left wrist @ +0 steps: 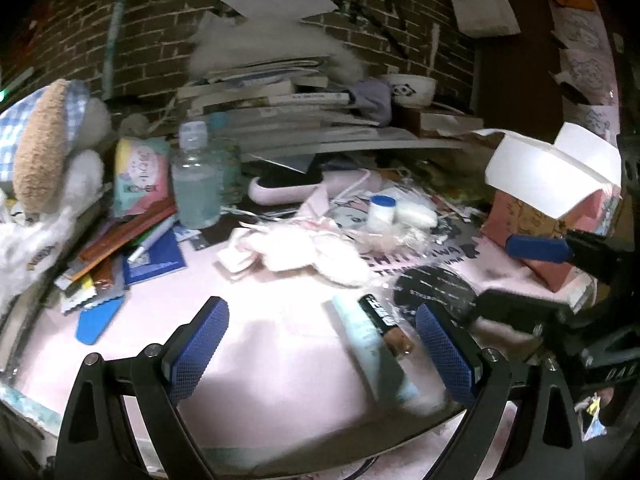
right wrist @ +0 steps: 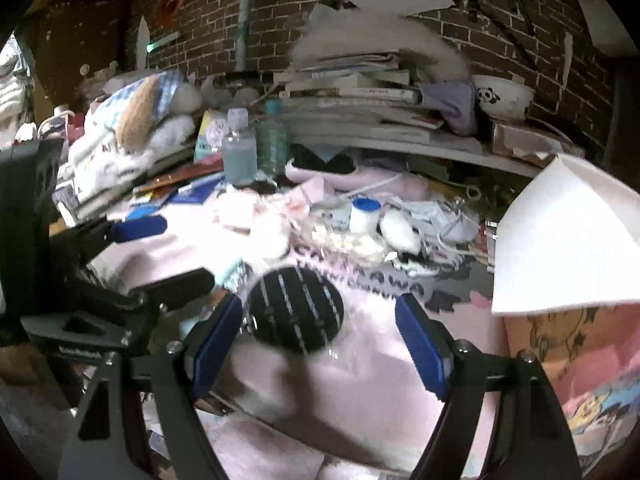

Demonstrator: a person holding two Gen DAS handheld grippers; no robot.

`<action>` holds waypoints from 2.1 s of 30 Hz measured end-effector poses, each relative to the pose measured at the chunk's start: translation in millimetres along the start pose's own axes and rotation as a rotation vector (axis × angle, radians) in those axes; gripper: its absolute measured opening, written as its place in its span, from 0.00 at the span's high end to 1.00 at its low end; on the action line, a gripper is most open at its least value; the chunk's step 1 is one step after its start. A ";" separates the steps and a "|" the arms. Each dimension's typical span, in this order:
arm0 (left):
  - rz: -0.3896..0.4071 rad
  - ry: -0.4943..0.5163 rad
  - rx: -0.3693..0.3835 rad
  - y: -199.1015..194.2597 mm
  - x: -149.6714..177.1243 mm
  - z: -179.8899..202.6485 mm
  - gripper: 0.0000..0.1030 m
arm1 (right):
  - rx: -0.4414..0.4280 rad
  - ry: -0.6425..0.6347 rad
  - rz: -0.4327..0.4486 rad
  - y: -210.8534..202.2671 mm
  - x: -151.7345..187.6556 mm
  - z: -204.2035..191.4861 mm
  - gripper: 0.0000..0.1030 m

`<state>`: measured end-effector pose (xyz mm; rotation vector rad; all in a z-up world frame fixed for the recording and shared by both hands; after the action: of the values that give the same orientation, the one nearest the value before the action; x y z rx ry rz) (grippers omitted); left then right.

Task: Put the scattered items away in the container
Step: 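Grasp the light blue tube on the desk with the left tool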

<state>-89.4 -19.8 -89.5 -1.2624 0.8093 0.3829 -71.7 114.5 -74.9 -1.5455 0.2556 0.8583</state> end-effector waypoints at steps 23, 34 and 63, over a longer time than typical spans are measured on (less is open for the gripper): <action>-0.059 0.085 -0.015 -1.1 18.1 6.3 0.40 | -0.065 0.088 -0.080 16.3 30.8 12.3 0.26; -0.102 0.148 0.037 9.6 19.6 32.2 0.75 | -0.076 0.107 -0.078 16.7 30.6 15.5 0.26; -0.104 0.119 -0.003 12.3 15.5 18.0 0.93 | -0.082 0.127 -0.063 15.9 30.3 19.4 0.26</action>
<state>-81.4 -1.9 -107.7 -1.3335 0.8400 0.2276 -67.6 139.2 -105.3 -1.6786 0.2643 0.7300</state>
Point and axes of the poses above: each gripper's, at about its wrist camera, not at the fingertips, and y roughly the way its jaws point, z to its right, x to its underside, the point moved 8 cm from there along y, roughly the way its jaws point, and after that the axes turned 15 degrees about -z, right-handed, at the moved point
